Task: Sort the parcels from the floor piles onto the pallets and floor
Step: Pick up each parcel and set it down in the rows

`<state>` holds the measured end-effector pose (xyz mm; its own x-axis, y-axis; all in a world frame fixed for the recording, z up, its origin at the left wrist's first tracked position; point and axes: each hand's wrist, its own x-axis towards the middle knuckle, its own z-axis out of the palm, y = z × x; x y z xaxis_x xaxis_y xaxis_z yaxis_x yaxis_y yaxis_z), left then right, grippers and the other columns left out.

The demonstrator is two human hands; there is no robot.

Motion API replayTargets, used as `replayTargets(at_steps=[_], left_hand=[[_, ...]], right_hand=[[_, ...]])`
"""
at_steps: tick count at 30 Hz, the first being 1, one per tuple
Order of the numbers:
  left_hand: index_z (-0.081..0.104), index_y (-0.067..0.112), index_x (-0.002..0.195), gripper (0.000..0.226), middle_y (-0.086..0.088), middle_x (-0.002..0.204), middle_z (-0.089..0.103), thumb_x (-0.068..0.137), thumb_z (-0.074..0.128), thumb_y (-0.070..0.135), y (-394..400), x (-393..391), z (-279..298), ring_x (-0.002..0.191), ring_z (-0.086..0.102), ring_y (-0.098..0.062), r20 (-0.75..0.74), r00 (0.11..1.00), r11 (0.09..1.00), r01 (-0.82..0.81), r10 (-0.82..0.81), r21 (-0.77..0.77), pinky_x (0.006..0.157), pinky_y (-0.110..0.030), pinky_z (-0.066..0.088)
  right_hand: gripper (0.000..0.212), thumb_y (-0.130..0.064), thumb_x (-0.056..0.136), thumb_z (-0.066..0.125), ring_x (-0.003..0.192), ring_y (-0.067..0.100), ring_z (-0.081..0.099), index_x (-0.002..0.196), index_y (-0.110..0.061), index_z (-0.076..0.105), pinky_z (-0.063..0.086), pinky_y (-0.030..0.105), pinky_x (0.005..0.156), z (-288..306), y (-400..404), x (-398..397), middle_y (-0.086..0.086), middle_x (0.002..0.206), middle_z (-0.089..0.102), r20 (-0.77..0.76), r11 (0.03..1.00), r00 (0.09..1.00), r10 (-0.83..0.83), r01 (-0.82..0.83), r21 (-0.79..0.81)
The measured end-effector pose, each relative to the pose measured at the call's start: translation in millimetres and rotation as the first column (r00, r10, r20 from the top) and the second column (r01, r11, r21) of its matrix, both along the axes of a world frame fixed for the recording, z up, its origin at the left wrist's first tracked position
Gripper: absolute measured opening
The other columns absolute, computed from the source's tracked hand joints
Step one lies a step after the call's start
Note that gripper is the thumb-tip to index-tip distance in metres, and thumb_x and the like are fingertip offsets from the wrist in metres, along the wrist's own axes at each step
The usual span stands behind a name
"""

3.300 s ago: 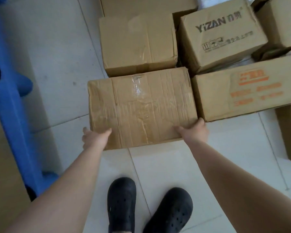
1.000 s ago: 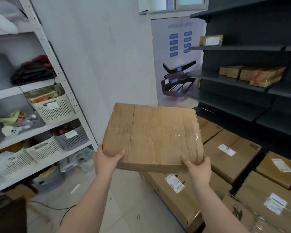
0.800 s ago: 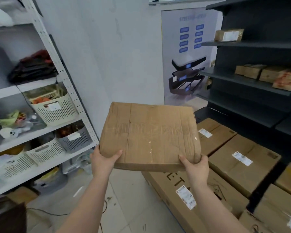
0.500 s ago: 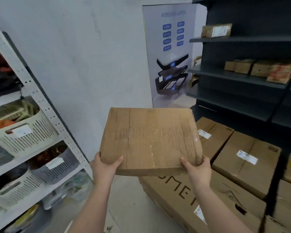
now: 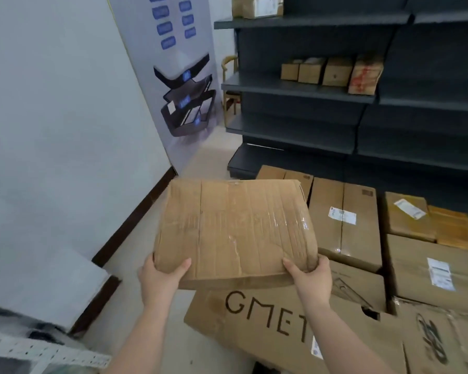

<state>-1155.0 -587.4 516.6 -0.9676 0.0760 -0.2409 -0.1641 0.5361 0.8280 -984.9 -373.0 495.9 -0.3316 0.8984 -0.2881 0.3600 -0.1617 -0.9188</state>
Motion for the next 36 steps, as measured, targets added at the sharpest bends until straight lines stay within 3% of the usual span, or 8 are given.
replayTargets(at_steps=[9,17,21,24,27,29,31,36], left_hand=[[0.03,0.01,0.146,0.096,-0.015,0.139,0.036,0.07,0.081,0.038,136,-128,-106,0.125,0.044,-0.032,0.086,0.987,0.981,0.147,-0.137,-0.126,0.104,-0.044,0.038],[0.033,0.008,0.145,0.093,-0.016,0.138,0.037,0.069,0.082,0.035,208,-198,-247,0.126,0.044,-0.033,0.165,0.96,0.947,0.258,-0.228,-0.192,0.104,-0.043,0.039],[0.033,0.009,0.145,0.098,-0.014,0.14,0.04,0.066,0.083,0.039,218,-213,-327,0.126,0.045,-0.033,0.252,0.931,0.92,0.32,-0.262,-0.225,0.105,-0.047,0.04],[0.036,0.013,0.142,0.098,-0.011,0.136,0.044,0.063,0.084,0.043,207,-214,-380,0.12,0.05,-0.033,0.326,0.905,0.89,0.367,-0.274,-0.269,0.101,-0.05,0.044],[0.034,0.011,0.143,0.096,-0.011,0.138,0.04,0.066,0.084,0.039,188,-209,-416,0.121,0.05,-0.033,0.439,0.844,0.787,0.485,-0.308,-0.381,0.101,-0.049,0.044],[0.028,0.012,0.146,0.098,-0.009,0.145,0.033,0.069,0.081,0.042,181,-200,-428,0.127,0.046,-0.03,0.493,0.787,0.666,0.595,-0.371,-0.45,0.101,-0.047,0.044],[0.023,0.016,0.148,0.097,-0.007,0.15,0.027,0.073,0.076,0.047,180,-194,-434,0.13,0.044,-0.028,0.466,0.782,0.597,0.62,-0.415,-0.51,0.099,-0.045,0.045],[0.028,0.018,0.147,0.091,-0.008,0.148,0.027,0.074,0.077,0.04,178,-195,-435,0.12,0.051,-0.033,0.384,0.842,0.675,0.536,-0.38,-0.507,0.092,-0.049,0.049]], right_hand=[[0.048,-0.022,0.071,0.083,0.091,0.022,0.054,0.1,-0.016,0.044,0.045,0.033,0.079,-106,105,-102,0.004,0.097,0.056,0.132,0.987,0.983,-0.128,0.139,-0.077],[0.049,-0.026,0.074,0.08,0.094,0.019,0.049,0.102,-0.015,0.042,0.044,0.032,0.08,-233,154,-151,0.002,0.101,0.052,0.271,0.975,0.951,-0.147,0.185,-0.12],[0.057,-0.03,0.074,0.08,0.098,0.02,0.051,0.115,-0.01,0.046,0.046,0.035,0.082,-298,153,-150,0.001,0.103,0.05,0.393,0.967,0.907,-0.153,0.22,-0.13],[0.07,-0.045,0.073,0.076,0.111,0.026,0.053,0.123,-0.008,0.044,0.043,0.044,0.095,-343,140,-146,0.004,0.115,0.054,0.587,0.96,0.807,-0.066,0.211,-0.182],[0.076,-0.062,0.076,0.064,0.124,0.024,0.047,0.13,-0.014,0.041,0.024,0.051,0.108,-373,123,-141,0.001,0.129,0.052,0.82,0.963,0.544,0.177,0.078,-0.26],[0.08,-0.062,0.08,0.059,0.133,0.021,0.039,0.139,-0.015,0.034,0.017,0.052,0.112,-386,114,-140,-0.001,0.138,0.046,0.866,0.953,0.411,0.286,-0.024,-0.303],[0.087,-0.061,0.082,0.057,0.138,0.02,0.032,0.147,-0.015,0.022,0.012,0.054,0.114,-395,108,-142,-0.001,0.147,0.038,0.877,0.954,0.382,0.292,-0.048,-0.296],[0.092,-0.059,0.084,0.056,0.142,0.024,0.024,0.151,-0.012,0.014,0.005,0.056,0.115,-396,109,-147,0.003,0.151,0.033,0.905,0.96,0.323,0.276,-0.045,-0.277]])
